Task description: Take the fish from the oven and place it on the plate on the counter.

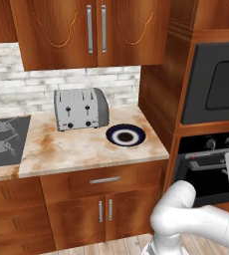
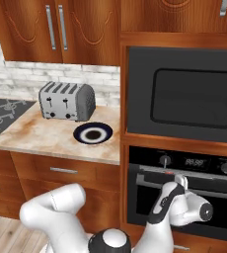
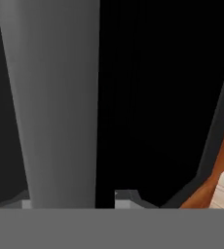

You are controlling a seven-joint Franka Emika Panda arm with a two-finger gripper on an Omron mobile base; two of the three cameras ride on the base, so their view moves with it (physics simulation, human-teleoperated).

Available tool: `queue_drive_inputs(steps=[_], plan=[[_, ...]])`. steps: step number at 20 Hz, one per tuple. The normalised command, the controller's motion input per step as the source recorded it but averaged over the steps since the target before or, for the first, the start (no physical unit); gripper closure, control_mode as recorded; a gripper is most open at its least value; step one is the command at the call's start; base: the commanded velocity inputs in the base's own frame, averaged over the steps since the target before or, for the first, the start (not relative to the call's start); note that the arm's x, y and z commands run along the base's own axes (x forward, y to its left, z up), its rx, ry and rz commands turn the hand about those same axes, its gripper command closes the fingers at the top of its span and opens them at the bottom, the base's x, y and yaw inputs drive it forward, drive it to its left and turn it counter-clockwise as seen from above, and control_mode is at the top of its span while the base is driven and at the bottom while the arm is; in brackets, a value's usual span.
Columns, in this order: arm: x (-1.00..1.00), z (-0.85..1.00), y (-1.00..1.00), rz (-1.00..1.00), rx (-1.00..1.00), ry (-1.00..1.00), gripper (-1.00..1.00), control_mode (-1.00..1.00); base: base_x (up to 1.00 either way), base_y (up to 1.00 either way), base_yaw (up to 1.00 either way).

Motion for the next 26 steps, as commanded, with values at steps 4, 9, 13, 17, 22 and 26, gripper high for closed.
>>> queue_drive_inputs(steps=[4,9,13,17,22,26], plan=[[-0.82,-1.0,-0.1,0.0,0.0,0.16,1.0,-1.0,0.0,0.0,0.0],[-0.82,-1.0,-0.15,0.0,0.0,0.16,1.0,-1.0,0.0,0.0,0.0],[-0.9,-1.0,-0.27,0.0,0.0,0.13,1.0,-1.0,0.0,0.0,0.0],[-0.99,-1.0,-0.28,0.0,0.0,0.11,1.0,-1.0,0.0,0.0,0.0],[-1.0,-1.0,-0.31,0.0,0.0,0.08,1.0,-1.0,0.0,0.0,0.0],[-1.0,-1.0,-0.32,0.0,0.0,0.07,1.0,-1.0,0.0,0.0,0.0]])
